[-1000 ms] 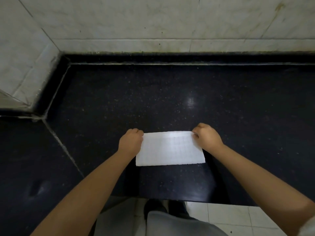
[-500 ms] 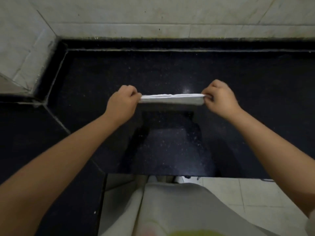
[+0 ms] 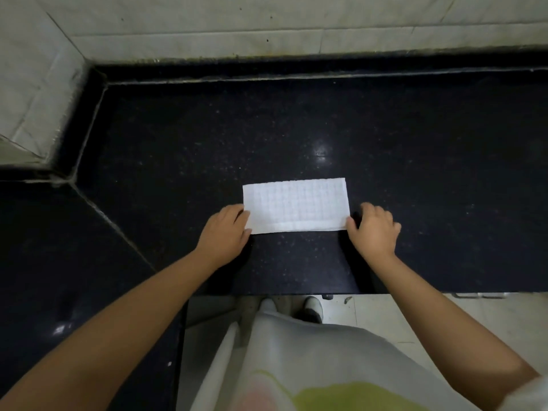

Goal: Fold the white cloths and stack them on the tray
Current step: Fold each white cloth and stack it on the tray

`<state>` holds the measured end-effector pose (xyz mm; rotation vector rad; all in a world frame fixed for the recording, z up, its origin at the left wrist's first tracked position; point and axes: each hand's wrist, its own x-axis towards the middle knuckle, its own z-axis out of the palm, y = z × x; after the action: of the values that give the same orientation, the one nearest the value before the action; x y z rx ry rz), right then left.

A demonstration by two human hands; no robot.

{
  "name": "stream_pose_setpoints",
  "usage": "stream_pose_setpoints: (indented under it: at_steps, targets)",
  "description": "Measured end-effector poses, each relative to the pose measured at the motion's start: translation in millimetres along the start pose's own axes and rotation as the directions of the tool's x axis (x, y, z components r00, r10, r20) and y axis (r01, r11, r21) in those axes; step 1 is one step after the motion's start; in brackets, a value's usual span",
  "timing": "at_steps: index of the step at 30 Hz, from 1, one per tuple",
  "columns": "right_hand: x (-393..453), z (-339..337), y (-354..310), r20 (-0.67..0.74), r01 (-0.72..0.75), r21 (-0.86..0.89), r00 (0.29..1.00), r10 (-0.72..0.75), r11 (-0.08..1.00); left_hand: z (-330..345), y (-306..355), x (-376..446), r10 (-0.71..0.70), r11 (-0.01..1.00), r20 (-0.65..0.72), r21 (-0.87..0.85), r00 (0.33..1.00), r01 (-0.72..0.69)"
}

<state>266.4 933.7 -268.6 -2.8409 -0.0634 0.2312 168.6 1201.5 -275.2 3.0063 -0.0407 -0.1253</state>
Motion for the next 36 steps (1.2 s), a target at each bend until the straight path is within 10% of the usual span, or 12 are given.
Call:
stream_pose_setpoints:
  at_steps: [6,20,26,31,36]
  targets:
    - [7,2,-17,0.137,-0.168,-0.145,0.973,0.188,0.975,2,21,42,-0.313,0.929,0.087,-0.181,0.946,0.324]
    - [10,-7,-39,0.225,-0.265,0.033,0.941,0.251,0.964,23,21,42,-0.342,0.926,0.223,-0.087,0.913,0.368]
    - [-2,-24,-94,-0.135,0.046,0.483,0.991,0.023,0.875,12,11,30,-0.426,0.86,0.076,-0.273,0.901,0.43]
    - [-26,16,-146,-0.217,0.468,0.33,0.883,-0.416,0.82,11,-23,-20,-0.542,0.807,-0.044,-0.305,0.839,0.506]
    - [-34,72,-154,-0.043,0.55,0.027,0.835,-0.549,0.835,18,-46,-60,-0.602,0.78,-0.08,-0.27,0.794,0.564]
